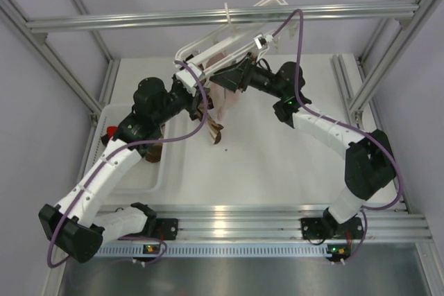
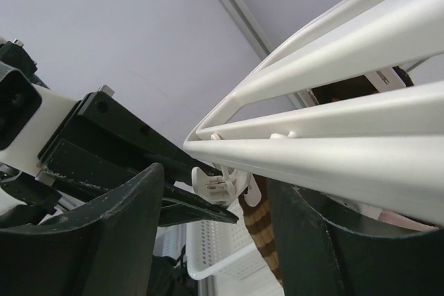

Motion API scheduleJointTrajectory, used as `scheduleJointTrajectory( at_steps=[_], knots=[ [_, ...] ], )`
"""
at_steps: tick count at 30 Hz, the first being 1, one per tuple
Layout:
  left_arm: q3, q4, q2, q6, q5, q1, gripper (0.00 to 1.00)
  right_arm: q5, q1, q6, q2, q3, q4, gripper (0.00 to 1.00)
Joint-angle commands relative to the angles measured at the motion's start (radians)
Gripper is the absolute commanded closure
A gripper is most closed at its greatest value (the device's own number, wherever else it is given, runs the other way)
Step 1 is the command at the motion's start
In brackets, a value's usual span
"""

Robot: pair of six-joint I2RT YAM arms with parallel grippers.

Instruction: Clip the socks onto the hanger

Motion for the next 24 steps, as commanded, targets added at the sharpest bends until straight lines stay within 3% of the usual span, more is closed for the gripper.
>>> scheduleJointTrajectory(
  at_steps=[1,9,19,22,23,24],
  knots=[
    [0.049,0.029,-0.018,-0.05,0.053,0.01,1.0,-0.031,0.002,0.03,-0.039,0.018,0.085,0.41],
    [0.049,0.043,-0.012,-0.068,0.087,0.01,1.0,-0.045,0.008,0.041,-0.042,0.0,0.082,0.4],
    [0.049,0.044,-0.013,-0.071,0.093,0.01,1.0,-0.047,0.008,0.041,-0.036,0.011,0.065,0.75],
    [0.052,0.046,-0.016,-0.085,0.082,0.01,0.86,-0.051,0.008,0.038,-0.034,0.021,0.043,0.88],
    [0.05,0.046,-0.019,-0.089,0.076,0.01,0.73,-0.053,0.008,0.037,-0.033,0.023,0.037,0.9],
    [0.052,0.044,-0.021,-0.09,0.075,0.008,0.66,-0.053,0.006,0.032,-0.034,0.024,0.033,0.96]
  ],
)
